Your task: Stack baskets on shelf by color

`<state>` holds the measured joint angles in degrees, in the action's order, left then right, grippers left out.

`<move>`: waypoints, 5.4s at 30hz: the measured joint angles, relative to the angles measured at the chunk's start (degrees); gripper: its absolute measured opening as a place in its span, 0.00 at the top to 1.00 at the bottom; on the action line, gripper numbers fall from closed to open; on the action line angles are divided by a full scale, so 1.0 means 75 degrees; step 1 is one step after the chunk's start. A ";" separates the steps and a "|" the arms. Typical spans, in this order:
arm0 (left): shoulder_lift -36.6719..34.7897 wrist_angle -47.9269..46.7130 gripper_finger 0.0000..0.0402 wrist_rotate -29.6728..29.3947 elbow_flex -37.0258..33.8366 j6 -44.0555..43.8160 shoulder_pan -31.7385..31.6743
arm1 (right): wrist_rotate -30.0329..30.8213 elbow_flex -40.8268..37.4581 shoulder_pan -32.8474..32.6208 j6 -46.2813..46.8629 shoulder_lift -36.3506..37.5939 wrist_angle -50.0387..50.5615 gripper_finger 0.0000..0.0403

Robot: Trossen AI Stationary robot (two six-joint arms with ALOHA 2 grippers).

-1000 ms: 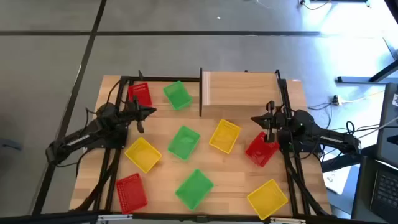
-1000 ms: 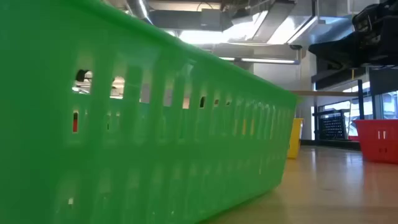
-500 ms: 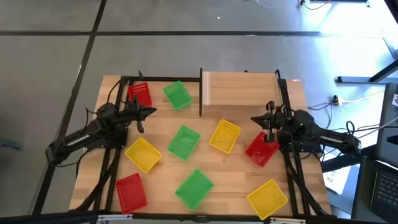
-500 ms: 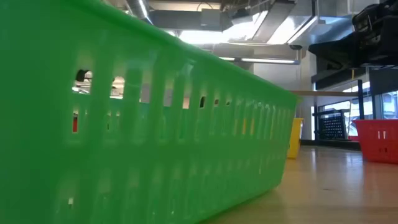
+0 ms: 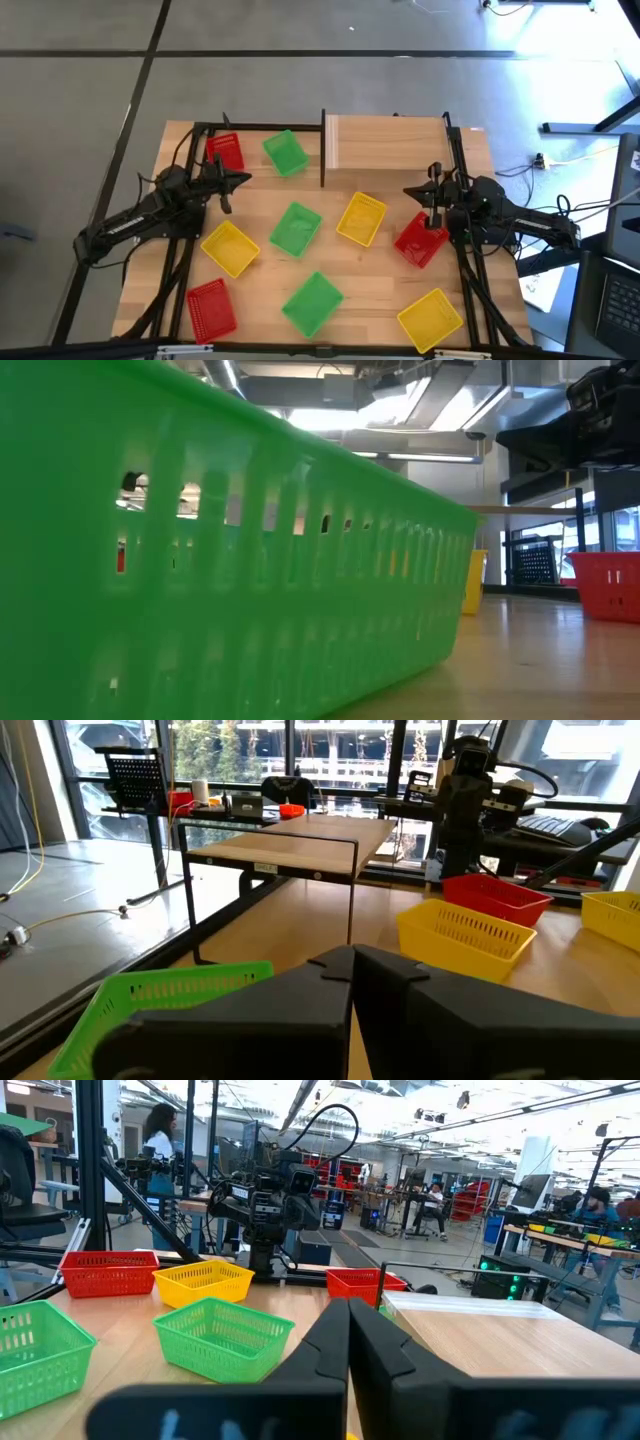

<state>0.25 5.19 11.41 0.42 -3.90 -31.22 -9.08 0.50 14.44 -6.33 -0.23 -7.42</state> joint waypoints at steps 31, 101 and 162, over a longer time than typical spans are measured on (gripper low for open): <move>0.0000 -0.0001 1.00 0.0000 0.0000 0.0001 0.0001 | 0.0485 0.0537 0.0000 -0.0009 -0.0017 -0.1413 1.00; 0.4768 -0.5053 1.00 -0.0528 0.6730 0.1719 0.0620 | -0.1176 0.9539 -0.1576 0.6851 -0.9130 1.0752 0.76; 0.4768 -0.5030 1.00 -0.0573 0.6730 0.1600 0.0988 | -0.0703 0.9798 -0.3483 0.6493 -1.3353 1.1154 0.99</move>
<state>36.01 -32.53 7.11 50.89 8.10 -23.81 -14.35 73.98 -11.68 42.37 -100.38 76.23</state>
